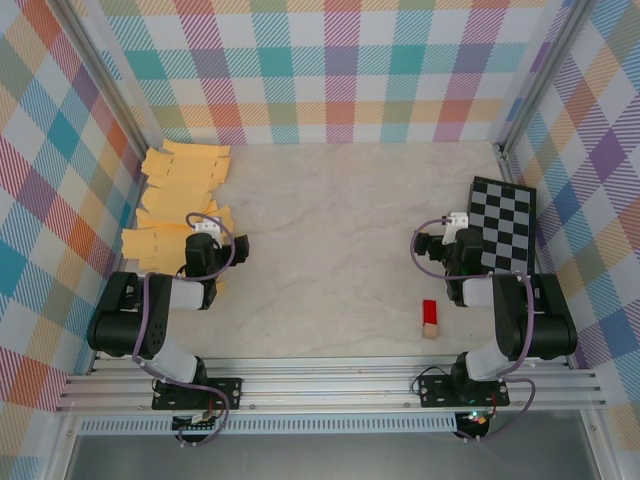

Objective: Fold the paper box

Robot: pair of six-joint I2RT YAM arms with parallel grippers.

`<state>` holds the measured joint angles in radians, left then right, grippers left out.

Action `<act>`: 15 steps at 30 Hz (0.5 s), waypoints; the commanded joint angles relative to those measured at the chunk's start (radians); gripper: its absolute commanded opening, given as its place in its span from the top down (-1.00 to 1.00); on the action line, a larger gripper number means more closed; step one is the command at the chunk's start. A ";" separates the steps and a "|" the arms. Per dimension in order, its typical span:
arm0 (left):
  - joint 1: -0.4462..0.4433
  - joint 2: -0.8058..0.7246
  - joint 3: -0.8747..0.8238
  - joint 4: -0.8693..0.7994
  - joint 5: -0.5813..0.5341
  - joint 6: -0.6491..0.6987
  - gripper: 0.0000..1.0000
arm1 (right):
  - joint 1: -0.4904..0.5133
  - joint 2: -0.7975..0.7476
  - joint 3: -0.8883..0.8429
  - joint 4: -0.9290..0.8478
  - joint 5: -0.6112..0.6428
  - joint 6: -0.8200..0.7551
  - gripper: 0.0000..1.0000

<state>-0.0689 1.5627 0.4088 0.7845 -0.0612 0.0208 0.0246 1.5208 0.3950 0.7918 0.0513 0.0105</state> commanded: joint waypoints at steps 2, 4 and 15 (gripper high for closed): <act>0.006 0.003 0.019 0.013 0.004 0.015 -1.00 | -0.009 0.006 0.021 0.010 -0.017 0.006 -0.99; 0.006 0.003 0.019 0.011 0.004 0.015 -1.00 | -0.009 0.006 0.021 0.009 -0.017 0.007 -1.00; 0.013 0.004 0.020 0.012 0.023 0.012 -1.00 | -0.011 0.006 0.023 0.006 -0.024 0.008 -1.00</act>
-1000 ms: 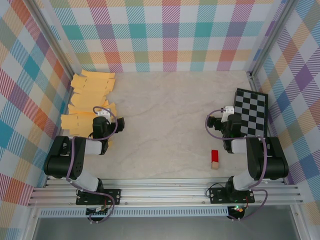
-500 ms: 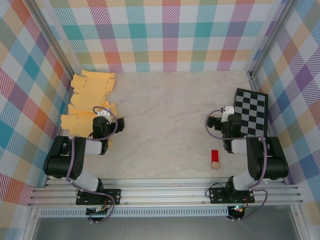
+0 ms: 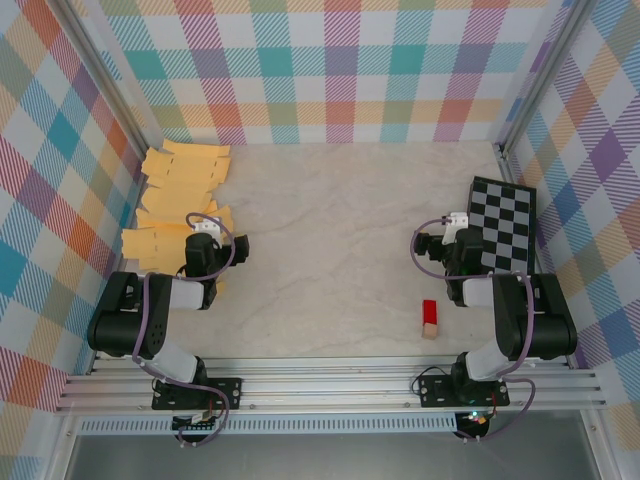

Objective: Fold the paper box

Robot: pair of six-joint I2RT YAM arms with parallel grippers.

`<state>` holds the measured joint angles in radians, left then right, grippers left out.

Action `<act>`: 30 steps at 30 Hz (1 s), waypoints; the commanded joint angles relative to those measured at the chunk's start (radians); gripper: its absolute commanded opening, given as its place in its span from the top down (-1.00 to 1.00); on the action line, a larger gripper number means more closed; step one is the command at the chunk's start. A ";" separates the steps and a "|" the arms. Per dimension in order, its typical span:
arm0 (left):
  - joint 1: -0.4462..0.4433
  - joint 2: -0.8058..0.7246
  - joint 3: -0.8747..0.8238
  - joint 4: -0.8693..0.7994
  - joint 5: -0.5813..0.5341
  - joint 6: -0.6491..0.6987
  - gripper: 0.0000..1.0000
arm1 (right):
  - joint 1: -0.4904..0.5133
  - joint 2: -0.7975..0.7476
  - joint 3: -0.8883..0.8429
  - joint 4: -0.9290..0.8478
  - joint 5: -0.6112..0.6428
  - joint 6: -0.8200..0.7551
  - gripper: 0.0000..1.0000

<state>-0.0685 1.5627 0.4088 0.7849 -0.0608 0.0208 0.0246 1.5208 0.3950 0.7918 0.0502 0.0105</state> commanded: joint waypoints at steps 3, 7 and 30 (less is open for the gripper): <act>0.023 0.003 0.019 0.011 0.045 0.008 -1.00 | -0.018 0.004 0.036 -0.019 -0.073 -0.004 -1.00; 0.029 -0.006 0.019 0.012 0.038 0.000 -1.00 | -0.019 -0.016 0.060 -0.076 -0.089 -0.010 -1.00; -0.046 -0.058 0.592 -1.094 -0.221 -0.512 -1.00 | 0.154 -0.222 0.553 -0.990 0.002 0.215 -0.99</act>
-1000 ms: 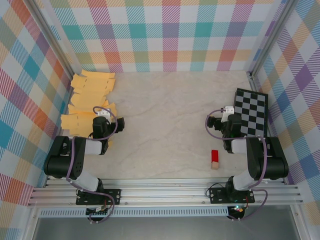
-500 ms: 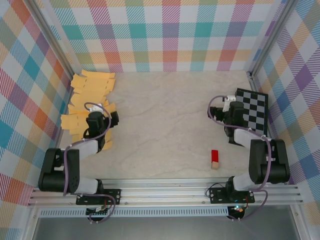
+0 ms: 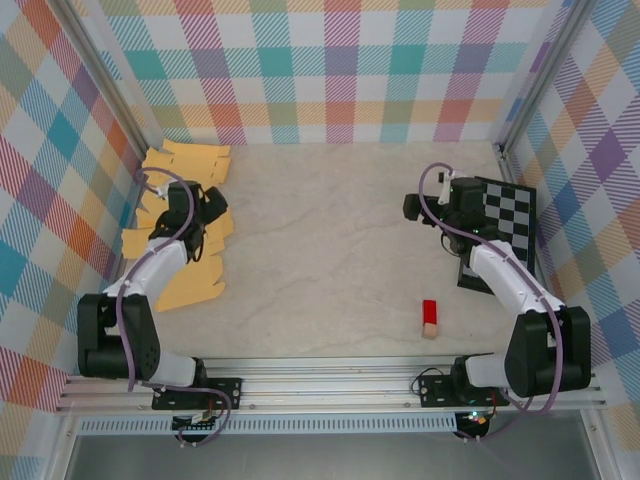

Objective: Fold the paper box

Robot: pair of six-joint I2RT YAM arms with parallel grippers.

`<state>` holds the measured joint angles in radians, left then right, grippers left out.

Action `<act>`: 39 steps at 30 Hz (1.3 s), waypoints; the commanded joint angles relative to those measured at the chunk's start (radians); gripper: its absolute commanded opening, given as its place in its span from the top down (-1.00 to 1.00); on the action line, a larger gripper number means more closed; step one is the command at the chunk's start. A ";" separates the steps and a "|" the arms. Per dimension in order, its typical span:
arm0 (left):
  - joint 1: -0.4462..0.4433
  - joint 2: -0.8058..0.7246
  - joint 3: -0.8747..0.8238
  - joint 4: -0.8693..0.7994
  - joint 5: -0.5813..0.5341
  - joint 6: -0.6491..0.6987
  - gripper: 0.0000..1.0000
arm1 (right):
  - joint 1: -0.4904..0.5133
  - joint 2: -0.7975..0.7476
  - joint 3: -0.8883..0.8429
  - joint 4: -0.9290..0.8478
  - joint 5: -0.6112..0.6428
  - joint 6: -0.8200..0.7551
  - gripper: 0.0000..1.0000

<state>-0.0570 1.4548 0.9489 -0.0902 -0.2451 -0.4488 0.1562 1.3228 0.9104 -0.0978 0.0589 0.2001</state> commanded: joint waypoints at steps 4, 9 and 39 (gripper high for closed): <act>-0.126 0.186 0.147 -0.320 -0.153 -0.012 -1.00 | 0.053 -0.026 0.039 -0.116 -0.004 0.034 -0.99; -0.141 0.362 0.297 -0.444 -0.221 0.010 -0.99 | 0.071 -0.048 0.043 -0.140 -0.017 0.052 -0.99; -0.157 0.674 0.683 -0.694 -0.270 0.005 1.00 | 0.137 -0.317 0.021 -0.240 -0.127 0.107 -0.99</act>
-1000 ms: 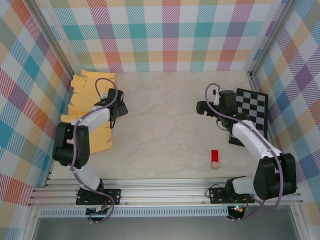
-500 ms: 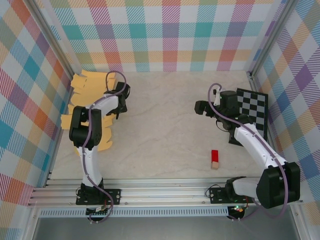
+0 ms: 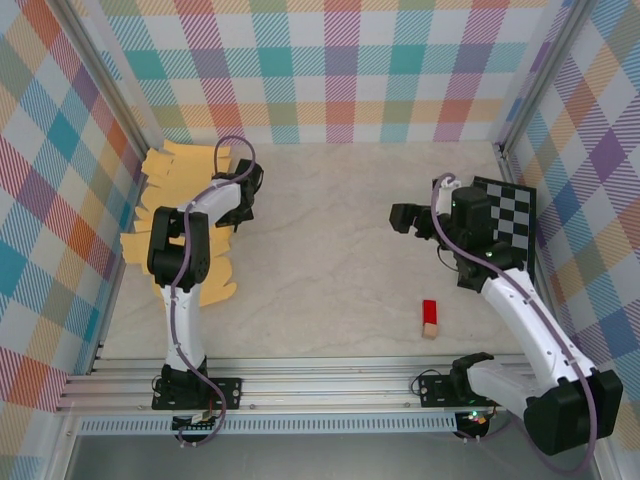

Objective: Fold the paper box

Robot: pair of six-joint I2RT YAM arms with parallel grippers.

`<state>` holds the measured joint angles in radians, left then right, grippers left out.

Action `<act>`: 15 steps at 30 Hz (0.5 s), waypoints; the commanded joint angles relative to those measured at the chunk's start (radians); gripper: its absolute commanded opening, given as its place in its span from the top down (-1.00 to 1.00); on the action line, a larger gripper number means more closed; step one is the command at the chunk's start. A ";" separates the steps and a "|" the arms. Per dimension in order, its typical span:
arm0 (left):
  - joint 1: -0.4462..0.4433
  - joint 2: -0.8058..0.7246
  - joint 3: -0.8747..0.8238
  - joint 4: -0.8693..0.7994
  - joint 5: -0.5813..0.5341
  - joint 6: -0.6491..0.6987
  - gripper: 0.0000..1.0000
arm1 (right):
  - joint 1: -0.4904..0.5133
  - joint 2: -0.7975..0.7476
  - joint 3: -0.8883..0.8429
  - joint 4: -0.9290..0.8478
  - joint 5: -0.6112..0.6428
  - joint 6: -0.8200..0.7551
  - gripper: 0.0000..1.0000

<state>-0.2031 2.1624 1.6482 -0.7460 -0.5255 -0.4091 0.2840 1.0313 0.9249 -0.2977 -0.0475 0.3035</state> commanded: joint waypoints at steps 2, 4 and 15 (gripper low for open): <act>-0.022 -0.090 -0.050 -0.026 0.055 -0.049 1.00 | 0.009 -0.034 0.025 -0.070 -0.015 0.000 -0.99; -0.044 -0.160 -0.085 -0.022 0.109 -0.067 1.00 | 0.008 -0.031 0.055 -0.119 -0.003 -0.002 -0.99; -0.269 -0.521 -0.290 0.039 0.267 -0.225 1.00 | 0.009 -0.054 0.107 -0.239 0.073 0.002 -0.99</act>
<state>-0.4118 1.6848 1.3884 -0.7231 -0.3161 -0.5613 0.2863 1.0008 1.0027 -0.4808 -0.0082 0.3031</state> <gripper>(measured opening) 0.063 0.997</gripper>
